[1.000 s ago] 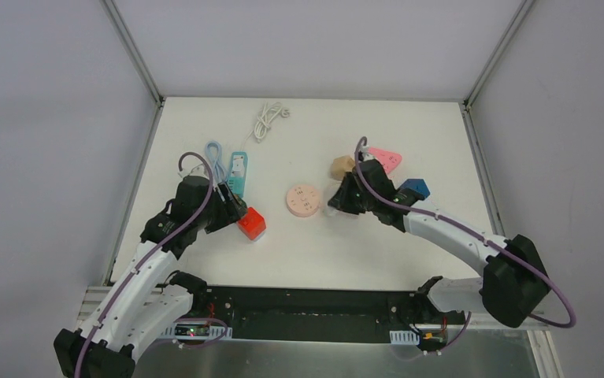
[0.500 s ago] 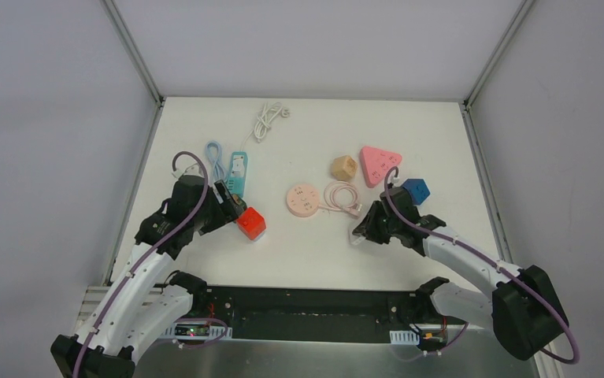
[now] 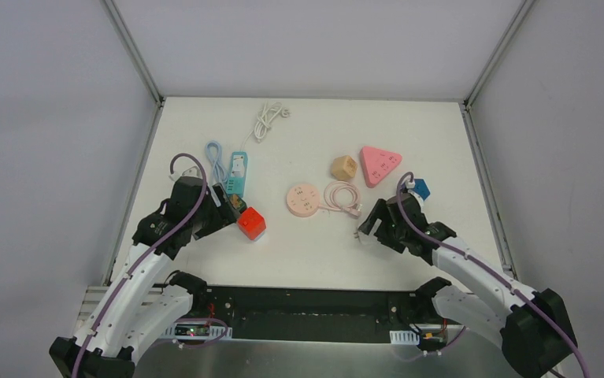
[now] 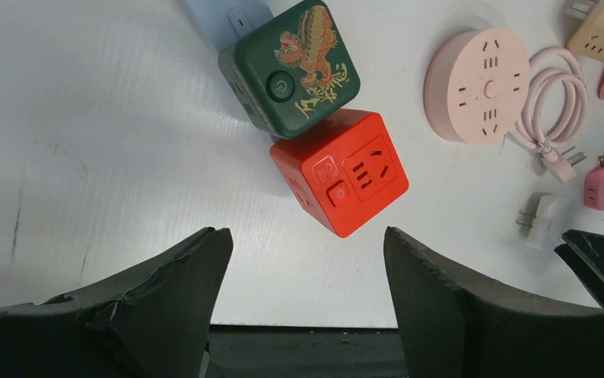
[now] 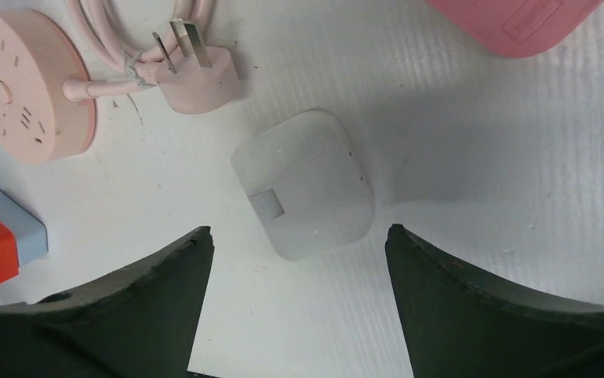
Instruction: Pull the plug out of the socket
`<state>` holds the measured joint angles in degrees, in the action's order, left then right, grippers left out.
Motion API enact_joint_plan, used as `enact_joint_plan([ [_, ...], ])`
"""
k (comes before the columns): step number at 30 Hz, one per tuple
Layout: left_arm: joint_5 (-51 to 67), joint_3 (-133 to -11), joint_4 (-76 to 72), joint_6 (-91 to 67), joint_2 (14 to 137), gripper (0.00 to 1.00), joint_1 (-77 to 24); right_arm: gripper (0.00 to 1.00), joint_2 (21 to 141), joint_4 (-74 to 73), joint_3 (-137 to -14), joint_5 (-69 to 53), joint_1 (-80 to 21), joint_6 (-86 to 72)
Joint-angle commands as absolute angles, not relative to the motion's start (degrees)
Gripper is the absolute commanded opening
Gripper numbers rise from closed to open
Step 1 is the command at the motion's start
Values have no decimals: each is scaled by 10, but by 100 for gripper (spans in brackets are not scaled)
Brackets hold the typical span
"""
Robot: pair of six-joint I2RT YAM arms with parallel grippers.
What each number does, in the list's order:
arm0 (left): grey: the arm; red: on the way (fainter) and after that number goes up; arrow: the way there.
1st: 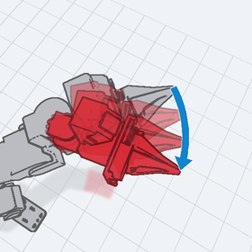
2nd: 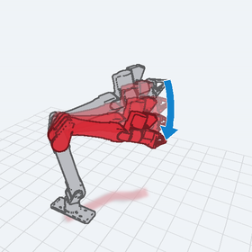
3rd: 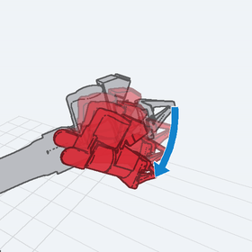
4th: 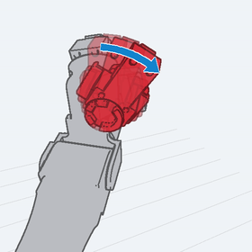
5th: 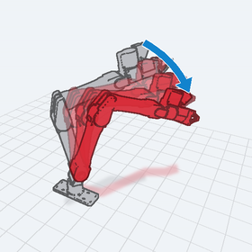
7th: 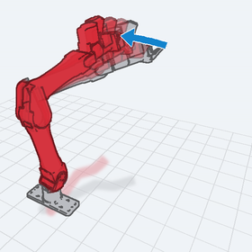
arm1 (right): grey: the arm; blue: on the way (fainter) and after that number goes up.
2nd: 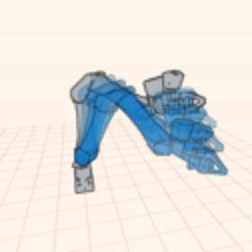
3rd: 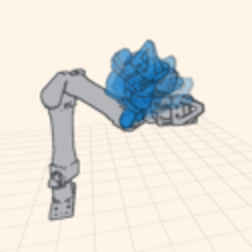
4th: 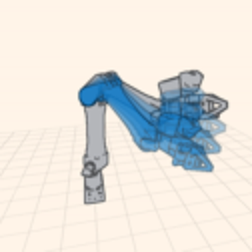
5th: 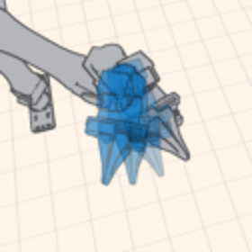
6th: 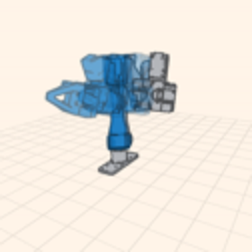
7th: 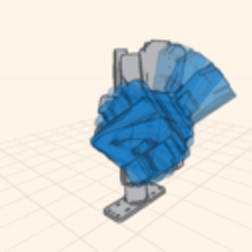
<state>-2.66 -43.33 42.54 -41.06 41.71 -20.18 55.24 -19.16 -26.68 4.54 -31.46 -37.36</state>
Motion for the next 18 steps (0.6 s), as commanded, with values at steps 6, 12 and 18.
enact_joint_plan([
  [6, -78, -445, 425, -410, 420, 75, -202, 84, 481, -175, -324, -23, -319, -362],
  [12, -92, -441, 428, -411, 408, 75, -201, 84, 536, -53, -356, -11, -433, -382],
  [18, -130, -441, 468, -421, 380, 76, -202, 85, 722, -31, -495, 88, -559, -343],
])
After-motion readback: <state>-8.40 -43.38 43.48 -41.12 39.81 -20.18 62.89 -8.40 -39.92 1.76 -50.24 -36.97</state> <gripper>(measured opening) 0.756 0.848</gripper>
